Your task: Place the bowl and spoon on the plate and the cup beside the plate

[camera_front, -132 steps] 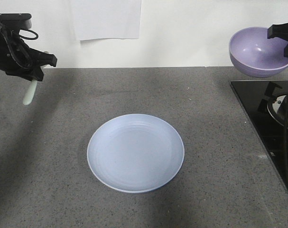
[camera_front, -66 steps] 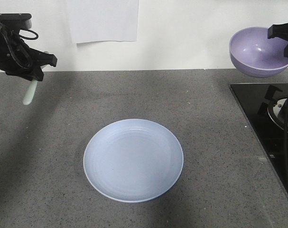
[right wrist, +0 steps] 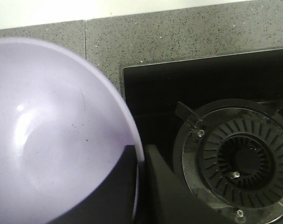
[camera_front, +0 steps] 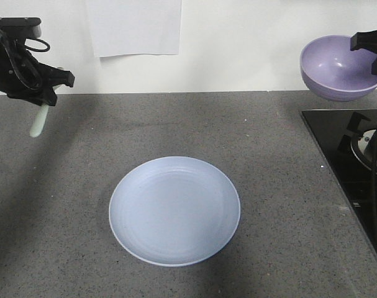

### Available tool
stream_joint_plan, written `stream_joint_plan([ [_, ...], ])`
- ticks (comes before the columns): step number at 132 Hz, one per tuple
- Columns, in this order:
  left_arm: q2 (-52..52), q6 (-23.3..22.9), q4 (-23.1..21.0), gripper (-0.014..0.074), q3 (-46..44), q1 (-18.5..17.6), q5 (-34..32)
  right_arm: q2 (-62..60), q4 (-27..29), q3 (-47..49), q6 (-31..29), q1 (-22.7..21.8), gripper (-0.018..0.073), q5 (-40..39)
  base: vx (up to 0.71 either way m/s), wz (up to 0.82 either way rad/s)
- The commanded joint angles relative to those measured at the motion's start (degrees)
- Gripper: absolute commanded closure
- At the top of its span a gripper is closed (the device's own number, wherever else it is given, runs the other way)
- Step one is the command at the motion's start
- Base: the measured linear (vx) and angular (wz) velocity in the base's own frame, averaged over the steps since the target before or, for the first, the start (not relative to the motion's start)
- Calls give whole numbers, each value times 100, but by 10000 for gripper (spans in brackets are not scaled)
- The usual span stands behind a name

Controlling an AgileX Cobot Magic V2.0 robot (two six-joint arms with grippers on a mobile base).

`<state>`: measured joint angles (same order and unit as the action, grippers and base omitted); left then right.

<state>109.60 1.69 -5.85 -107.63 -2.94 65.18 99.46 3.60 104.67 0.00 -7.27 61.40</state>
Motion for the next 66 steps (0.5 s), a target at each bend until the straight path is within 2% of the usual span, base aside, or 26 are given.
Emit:
stream_joint_plan([
  [1, -326, -13, -77, 603, -157, -23, -231, -290, 1, 186, -69, -12, 566, -322, 0, 0],
  [66, -326, -13, -77, 603, -157, -23, -231, -290, 1, 186, -69, -12, 566, -322, 0, 0],
])
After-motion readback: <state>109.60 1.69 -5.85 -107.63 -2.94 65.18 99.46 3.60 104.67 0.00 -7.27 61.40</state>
